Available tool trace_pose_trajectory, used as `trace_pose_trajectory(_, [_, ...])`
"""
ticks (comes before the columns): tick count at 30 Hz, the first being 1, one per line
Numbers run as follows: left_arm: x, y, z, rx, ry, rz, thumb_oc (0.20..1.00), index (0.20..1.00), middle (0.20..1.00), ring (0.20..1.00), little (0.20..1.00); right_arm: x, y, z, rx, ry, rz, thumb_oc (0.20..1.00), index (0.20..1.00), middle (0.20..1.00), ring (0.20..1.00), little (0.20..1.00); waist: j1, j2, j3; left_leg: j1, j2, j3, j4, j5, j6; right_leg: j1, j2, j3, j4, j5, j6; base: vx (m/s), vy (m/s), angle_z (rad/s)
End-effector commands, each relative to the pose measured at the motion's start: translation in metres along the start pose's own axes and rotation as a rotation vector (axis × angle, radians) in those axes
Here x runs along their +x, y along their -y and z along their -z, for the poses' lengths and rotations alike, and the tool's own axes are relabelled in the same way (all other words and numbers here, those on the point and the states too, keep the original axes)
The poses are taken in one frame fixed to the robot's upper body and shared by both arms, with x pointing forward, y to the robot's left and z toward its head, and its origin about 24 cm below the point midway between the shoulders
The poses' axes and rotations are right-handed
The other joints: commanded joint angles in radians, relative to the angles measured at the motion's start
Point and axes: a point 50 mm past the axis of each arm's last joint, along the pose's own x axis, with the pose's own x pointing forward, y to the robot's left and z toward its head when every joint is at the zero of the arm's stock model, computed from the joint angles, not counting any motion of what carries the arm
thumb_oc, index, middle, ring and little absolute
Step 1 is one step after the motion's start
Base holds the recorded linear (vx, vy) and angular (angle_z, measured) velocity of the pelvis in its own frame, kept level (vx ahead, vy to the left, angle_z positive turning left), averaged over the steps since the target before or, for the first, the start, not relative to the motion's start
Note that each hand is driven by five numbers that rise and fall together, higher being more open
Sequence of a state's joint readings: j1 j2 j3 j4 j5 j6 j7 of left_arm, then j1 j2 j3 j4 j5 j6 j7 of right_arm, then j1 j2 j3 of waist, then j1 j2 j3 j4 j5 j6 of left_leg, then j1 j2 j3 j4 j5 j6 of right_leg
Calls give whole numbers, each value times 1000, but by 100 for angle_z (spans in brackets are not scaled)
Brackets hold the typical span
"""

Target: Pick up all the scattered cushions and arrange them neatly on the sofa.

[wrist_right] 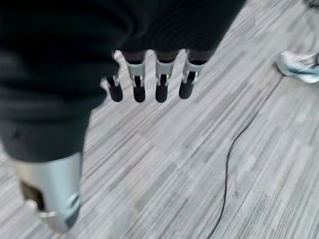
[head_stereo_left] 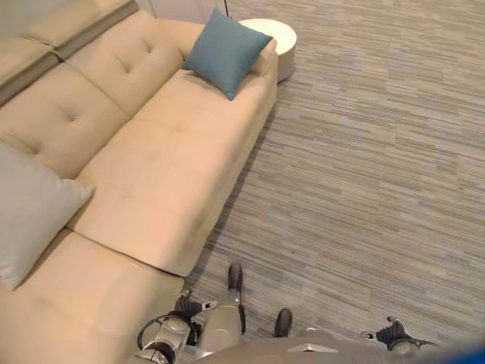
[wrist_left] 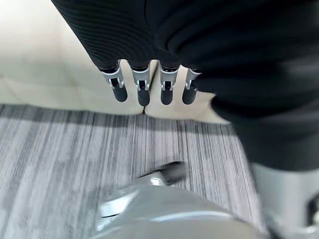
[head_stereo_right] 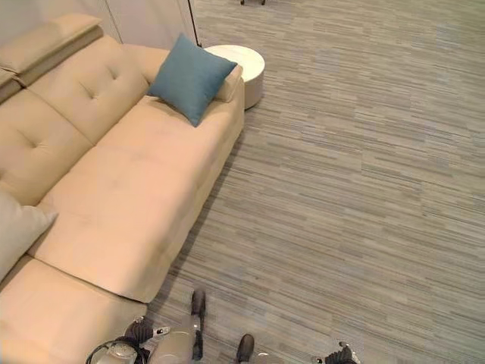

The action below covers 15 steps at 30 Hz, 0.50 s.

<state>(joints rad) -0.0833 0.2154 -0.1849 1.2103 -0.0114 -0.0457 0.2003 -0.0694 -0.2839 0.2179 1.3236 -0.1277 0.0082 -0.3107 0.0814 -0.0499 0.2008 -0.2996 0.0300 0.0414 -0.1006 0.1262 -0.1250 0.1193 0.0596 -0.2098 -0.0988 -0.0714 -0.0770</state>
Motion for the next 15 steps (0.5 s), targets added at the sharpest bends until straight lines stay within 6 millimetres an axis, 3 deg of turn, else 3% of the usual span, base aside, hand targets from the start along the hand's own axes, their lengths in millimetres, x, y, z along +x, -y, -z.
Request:
trace_pose_trajectory(1, [-2,12,-3,-28,7,20,1000,1000,1000,1000,1000,3,13,-7,9,35,51,1000,1000,1000,1000,1000,40,5,-10,-8,-22,27,144,-17,71,13,-51,62,45,-24,166,414,89,-98])
trace_pose_trajectory(4, [-3,10,4,-7,-14,16,1000,1000,1000,1000,1000,2,9,-4,-11,28,39,1000,1000,1000,1000,1000,50,-9,-37,13,-20,42,164,-26,87,36,-68,85,63,-49,170,390,137,-106])
trace_pose_trajectory(5, [-3,8,6,8,-19,12,1000,1000,1000,1000,1000,1,5,-5,-29,34,20,1000,1000,1000,1000,1000,67,-28,-55,42,-33,63,185,-71,115,19,-100,87,175,-61,199,536,238,-80])
trace_pose_trajectory(6, [-1,5,3,10,-14,9,1000,1000,1000,1000,1000,2,7,-1,-44,21,10,1000,1000,1000,1000,1000,55,-26,-44,77,-42,67,186,-100,143,-77,-121,99,368,-1,243,458,239,-86])
trace_pose_trajectory(7, [0,4,-2,12,0,7,1000,1000,1000,1000,1000,3,12,-4,-57,31,22,1000,1000,1000,1000,1000,45,-19,-32,91,-43,66,187,-110,157,-135,-128,103,463,61,274,191,201,-92])
trace_pose_trajectory(8, [1,0,-8,9,17,-5,1000,1000,1000,1000,1000,5,20,-12,-65,57,38,1000,1000,1000,1000,1000,28,8,-9,129,-39,65,176,-126,175,-234,-155,69,619,121,298,143,163,-82])
trace_pose_trajectory(9, [1,-1,-9,5,21,-9,1000,1000,1000,1000,1000,6,22,-15,-70,72,44,1000,1000,1000,1000,1000,23,20,-3,156,-39,70,163,-136,179,-262,-181,29,634,127,291,221,155,8])
trace_pose_trajectory(11, [2,-1,-10,3,22,-11,1000,1000,1000,1000,1000,7,27,-22,-76,94,57,1000,1000,1000,1000,1000,10,30,3,207,-45,63,144,-158,179,-285,-219,-45,578,86,260,359,37,10])
trace_pose_trajectory(12, [2,1,-9,15,17,-3,1000,1000,1000,1000,1000,7,29,-31,-76,125,67,1000,1000,1000,1000,1000,-5,37,5,251,-55,57,126,-181,175,-334,-215,-79,472,64,232,493,-84,-5])
trace_pose_trajectory(13, [2,1,-8,17,14,-4,1000,1000,1000,1000,1000,7,27,-35,-80,140,63,1000,1000,1000,1000,1000,-18,29,13,270,-68,48,127,-198,167,-346,-215,-77,351,85,233,514,-135,13])
trace_pose_trajectory(15, [2,2,-10,11,16,0,1000,1000,1000,1000,1000,6,23,-34,-80,141,55,1000,1000,1000,1000,1000,-39,27,20,298,-76,27,129,-223,156,-356,-204,-26,224,123,241,368,-146,32])
